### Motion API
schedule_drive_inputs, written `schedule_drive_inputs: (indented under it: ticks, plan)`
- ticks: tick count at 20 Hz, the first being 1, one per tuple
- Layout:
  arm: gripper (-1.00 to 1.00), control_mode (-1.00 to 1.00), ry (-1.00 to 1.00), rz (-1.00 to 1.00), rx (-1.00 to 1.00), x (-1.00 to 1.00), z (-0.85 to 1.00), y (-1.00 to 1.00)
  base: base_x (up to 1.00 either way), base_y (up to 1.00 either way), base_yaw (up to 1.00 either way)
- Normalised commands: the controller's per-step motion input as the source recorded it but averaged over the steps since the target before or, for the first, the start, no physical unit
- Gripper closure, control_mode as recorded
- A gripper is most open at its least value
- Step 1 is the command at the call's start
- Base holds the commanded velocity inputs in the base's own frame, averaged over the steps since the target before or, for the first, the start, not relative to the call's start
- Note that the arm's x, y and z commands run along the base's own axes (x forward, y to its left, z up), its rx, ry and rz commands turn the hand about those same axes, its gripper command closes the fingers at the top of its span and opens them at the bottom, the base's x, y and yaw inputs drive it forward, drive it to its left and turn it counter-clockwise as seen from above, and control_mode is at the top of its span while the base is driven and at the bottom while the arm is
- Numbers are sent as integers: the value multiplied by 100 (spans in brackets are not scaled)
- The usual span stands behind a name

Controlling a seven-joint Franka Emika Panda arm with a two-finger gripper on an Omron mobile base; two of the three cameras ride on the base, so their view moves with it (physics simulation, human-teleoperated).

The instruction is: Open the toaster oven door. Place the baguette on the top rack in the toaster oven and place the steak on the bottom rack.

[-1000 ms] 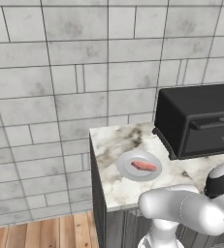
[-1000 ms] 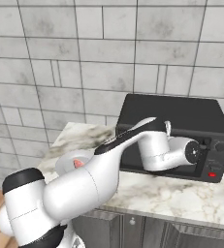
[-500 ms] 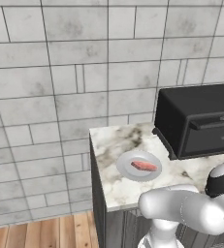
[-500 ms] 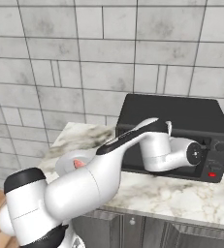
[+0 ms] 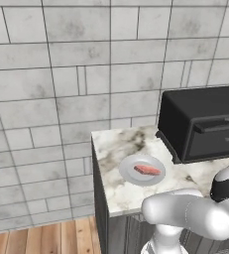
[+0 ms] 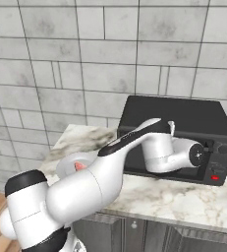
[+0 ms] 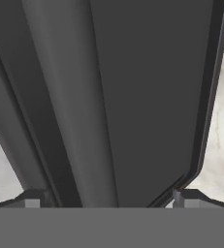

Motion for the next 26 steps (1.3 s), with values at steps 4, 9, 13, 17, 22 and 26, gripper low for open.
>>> schedule_drive_inputs:
  ticks: [4,9,13,17,22,26]
  plan:
    - [100,-100,0,2,0,23,-42,6,0,0,0]
    - [100,-100,3,1,0,13,-54,13,0,0,0]
    - [100,-100,0,0,1,41,-41,19,0,0,0]
    - [100,-100,15,3,2,37,-57,22,0,0,0]
    - [100,-100,22,9,3,34,-72,26,0,0,0]
    - [100,-100,17,16,4,31,-81,30,0,0,0]
